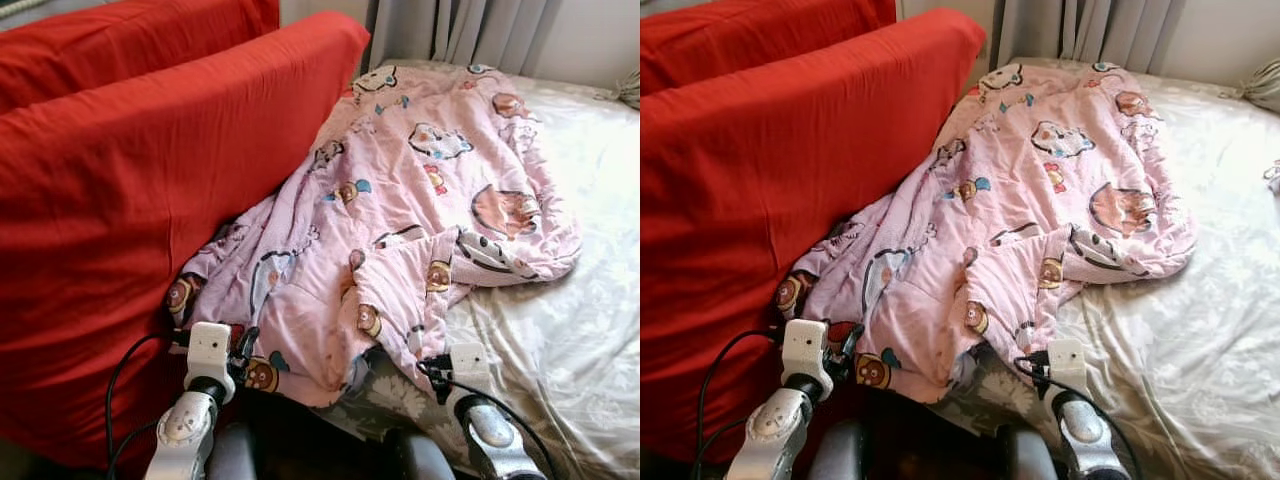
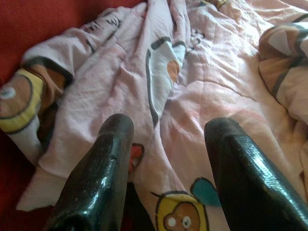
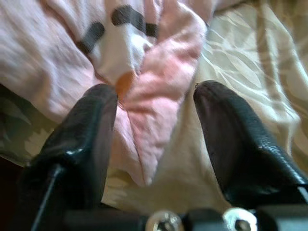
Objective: Clean up the room
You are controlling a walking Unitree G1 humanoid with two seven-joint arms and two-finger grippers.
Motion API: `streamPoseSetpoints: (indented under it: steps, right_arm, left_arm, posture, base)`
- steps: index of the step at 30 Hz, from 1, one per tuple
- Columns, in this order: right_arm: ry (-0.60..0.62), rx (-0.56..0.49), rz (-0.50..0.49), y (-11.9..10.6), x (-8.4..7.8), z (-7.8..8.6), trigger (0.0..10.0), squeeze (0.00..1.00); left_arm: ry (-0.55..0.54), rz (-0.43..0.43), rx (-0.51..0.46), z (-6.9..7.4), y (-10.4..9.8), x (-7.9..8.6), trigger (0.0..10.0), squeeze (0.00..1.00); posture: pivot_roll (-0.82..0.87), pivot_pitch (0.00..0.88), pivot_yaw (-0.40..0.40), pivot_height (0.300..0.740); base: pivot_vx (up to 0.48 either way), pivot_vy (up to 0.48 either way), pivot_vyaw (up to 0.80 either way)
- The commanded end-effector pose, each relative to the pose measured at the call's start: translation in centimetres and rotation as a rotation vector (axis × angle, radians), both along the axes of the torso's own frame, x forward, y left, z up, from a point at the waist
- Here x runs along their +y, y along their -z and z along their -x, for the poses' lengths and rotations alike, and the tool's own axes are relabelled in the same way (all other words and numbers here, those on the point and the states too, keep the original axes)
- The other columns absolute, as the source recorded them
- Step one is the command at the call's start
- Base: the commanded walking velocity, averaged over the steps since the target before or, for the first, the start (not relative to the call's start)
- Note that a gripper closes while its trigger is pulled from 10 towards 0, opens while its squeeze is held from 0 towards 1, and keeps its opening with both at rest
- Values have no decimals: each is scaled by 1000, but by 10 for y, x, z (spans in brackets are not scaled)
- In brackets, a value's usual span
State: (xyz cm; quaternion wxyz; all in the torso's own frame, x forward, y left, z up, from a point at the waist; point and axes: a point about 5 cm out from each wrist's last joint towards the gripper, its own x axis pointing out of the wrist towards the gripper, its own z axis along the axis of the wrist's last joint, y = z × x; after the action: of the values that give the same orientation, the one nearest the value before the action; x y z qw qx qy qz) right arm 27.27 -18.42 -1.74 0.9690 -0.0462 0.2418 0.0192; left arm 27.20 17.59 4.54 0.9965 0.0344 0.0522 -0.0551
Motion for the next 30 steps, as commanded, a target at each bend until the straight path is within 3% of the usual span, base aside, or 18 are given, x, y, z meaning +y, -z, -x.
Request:
streamPoseSetpoints:
  steps: [1, 12, 14, 15, 16, 17, 30]
  right_arm:
    - [-13, 16, -8, 0, 2, -1, 10000, 1000]
    - [-48, 32, -2, -5, 7, -10, 10000, 1000]
    - [-52, 60, 10, -3, 7, -9, 10000, 929]
    - [-57, 67, 1, -2, 8, -9, 10000, 600]
    - [-61, 70, -7, -2, 9, -9, 10000, 600]
    - [-65, 73, 4, -1, 9, -8, 10000, 0]
    - [-74, 88, 23, -2, 12, -10, 10000, 0]
  left_arm:
    - [-4, -5, 21, 4, 2, 4, 10000, 0]
    - [-3, -15, 33, 15, 2, 8, 10000, 0]
    - [-3, -18, 39, 16, 2, 10, 10000, 0]
    - [-2, -20, 42, 16, 2, 10, 10000, 0]
    - [-2, -21, 45, 17, 2, 10, 10000, 0]
    - [-1, -21, 47, 18, 2, 11, 10000, 0]
    - [4, -20, 65, 25, 1, 10, 10000, 0]
  posture:
    - [117, 166, -16, 601]
    - [142, 197, 0, 601]
    - [145, 201, 4, 601]
    - [146, 202, 7, 601]
    - [147, 203, 8, 601]
    - [150, 205, 11, 601]
    - [154, 211, 14, 601]
  base:
    - [0, 0, 0]
    - [0, 0, 0]
    - [0, 0, 0]
    - [0, 0, 0]
    - [0, 0, 0]
    - [0, 0, 0]
    - [0, 0, 0]
